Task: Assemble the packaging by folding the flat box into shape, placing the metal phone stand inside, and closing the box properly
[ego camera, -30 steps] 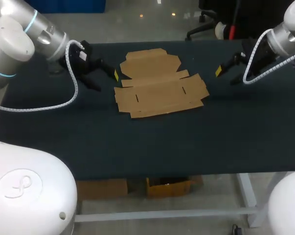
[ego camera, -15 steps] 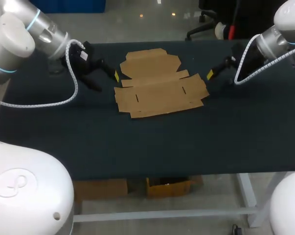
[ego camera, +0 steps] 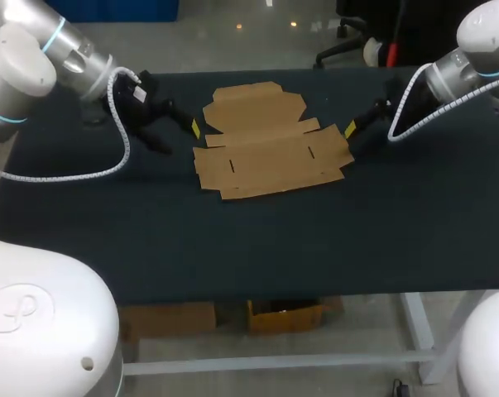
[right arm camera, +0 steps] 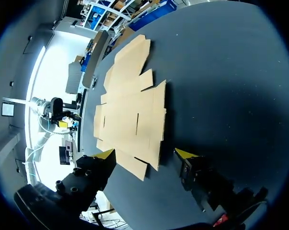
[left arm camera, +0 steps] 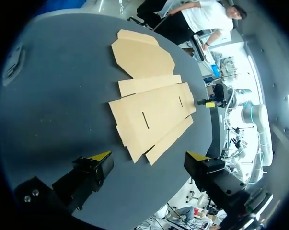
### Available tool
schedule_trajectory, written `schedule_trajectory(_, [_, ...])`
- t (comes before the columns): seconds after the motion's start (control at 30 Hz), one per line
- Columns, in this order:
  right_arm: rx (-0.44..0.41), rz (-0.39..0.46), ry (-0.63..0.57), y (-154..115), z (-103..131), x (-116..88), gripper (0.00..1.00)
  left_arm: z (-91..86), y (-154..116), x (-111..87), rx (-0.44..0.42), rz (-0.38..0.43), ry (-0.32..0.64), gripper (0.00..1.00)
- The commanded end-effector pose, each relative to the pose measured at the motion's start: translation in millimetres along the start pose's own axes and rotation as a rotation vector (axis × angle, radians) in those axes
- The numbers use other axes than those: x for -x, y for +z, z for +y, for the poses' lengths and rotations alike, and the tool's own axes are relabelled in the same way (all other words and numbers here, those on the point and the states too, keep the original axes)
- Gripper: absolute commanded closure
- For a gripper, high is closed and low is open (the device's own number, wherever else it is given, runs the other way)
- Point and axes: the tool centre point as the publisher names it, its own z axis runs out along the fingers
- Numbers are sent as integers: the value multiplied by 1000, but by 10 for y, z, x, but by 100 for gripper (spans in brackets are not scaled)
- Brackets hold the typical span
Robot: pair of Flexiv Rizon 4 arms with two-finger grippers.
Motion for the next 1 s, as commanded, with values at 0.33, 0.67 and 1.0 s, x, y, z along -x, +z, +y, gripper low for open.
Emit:
schedule_trajectory(0.33, [-25, 31, -4, 168, 187, 112, 36, 2, -70, 1, -71, -41, -4, 0])
schedule_trajectory(0.67, [-44, 49, 3, 280, 182, 75, 46, -24, -94, 77, -214, -112, -39, 0])
schedule_trajectory(1.0, [-53, 70, 26, 400, 158, 41, 51, 17, -127, 102, -233, -96, -15, 0])
